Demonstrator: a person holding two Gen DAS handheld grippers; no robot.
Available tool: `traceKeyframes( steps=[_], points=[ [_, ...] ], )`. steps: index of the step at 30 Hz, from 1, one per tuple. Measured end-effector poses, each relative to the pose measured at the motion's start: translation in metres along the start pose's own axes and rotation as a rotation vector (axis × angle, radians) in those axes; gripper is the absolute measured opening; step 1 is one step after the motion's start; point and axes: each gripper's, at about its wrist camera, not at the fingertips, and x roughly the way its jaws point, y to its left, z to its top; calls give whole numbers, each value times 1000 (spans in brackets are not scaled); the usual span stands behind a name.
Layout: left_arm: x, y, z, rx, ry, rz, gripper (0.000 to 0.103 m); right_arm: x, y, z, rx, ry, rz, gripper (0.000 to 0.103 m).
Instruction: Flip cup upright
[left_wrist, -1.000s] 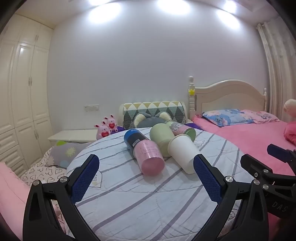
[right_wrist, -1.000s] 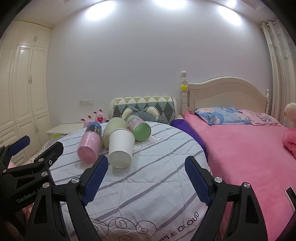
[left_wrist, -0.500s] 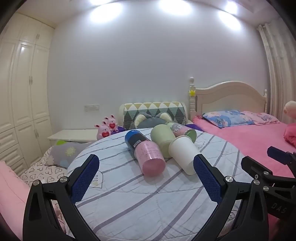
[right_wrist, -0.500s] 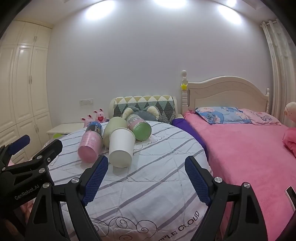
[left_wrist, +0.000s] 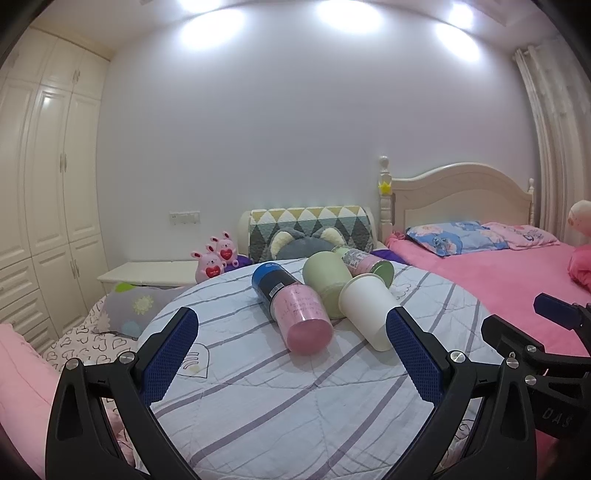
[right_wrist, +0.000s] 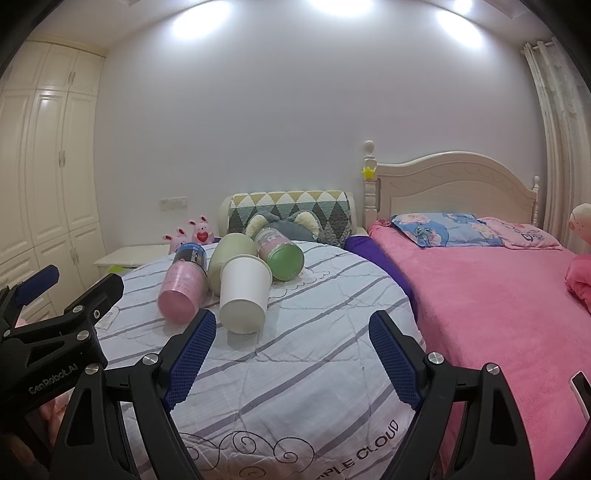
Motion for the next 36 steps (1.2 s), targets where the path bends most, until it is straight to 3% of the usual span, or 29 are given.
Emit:
traceKeyframes(
  steps=[18,36],
  points=[
    [-2,-3,1,3,-6,-6,103,-2,1,1,-6,6,7,86],
    [24,-5,0,-7,57,1,103,17,-6,4,1,64,-17,86]
  ],
)
